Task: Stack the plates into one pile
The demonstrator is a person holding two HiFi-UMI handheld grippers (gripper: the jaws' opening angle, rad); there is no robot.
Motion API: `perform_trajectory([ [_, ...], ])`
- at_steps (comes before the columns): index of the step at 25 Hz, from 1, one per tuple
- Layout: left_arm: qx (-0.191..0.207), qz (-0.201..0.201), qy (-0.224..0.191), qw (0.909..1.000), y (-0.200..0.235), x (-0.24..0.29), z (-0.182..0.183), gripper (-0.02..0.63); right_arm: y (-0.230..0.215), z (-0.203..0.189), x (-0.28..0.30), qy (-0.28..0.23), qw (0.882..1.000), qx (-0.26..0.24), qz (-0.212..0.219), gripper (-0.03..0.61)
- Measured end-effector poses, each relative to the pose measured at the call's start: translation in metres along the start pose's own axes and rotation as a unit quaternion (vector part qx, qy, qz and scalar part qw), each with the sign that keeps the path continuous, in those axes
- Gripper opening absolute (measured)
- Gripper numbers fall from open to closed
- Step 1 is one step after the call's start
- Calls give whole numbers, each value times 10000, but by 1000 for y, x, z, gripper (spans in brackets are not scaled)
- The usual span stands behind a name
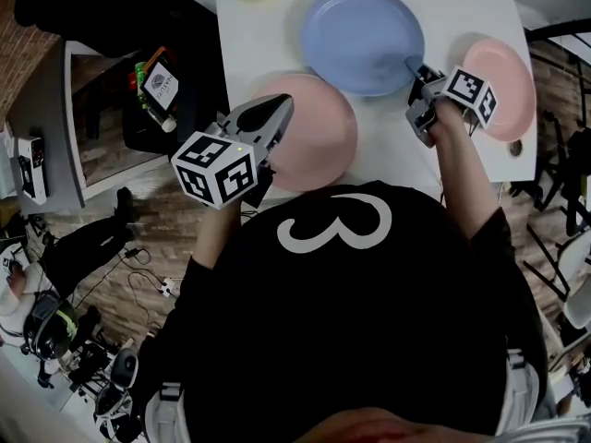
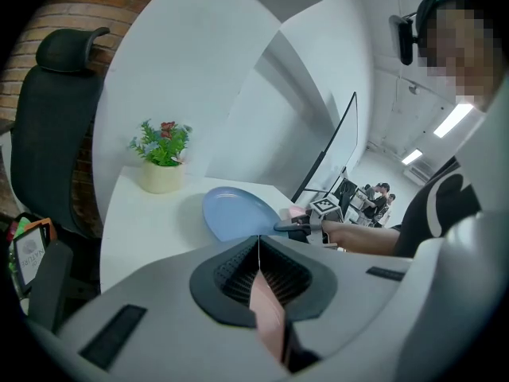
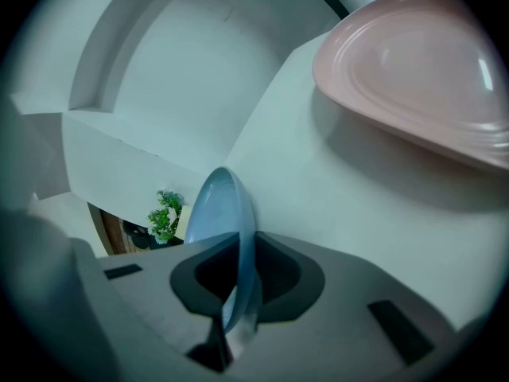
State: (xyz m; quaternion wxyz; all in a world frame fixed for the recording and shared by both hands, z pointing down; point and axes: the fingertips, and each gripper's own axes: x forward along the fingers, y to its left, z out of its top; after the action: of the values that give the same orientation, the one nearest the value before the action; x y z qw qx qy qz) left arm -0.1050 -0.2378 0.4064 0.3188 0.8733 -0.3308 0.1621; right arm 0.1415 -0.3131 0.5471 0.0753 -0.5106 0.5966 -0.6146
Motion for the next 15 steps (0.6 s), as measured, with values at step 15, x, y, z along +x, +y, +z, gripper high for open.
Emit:
perform_trajectory([
  [15,-20,60,-255,9997,0,-54,-12,17,59,-34,-31,-119,9980,-32,622,51],
])
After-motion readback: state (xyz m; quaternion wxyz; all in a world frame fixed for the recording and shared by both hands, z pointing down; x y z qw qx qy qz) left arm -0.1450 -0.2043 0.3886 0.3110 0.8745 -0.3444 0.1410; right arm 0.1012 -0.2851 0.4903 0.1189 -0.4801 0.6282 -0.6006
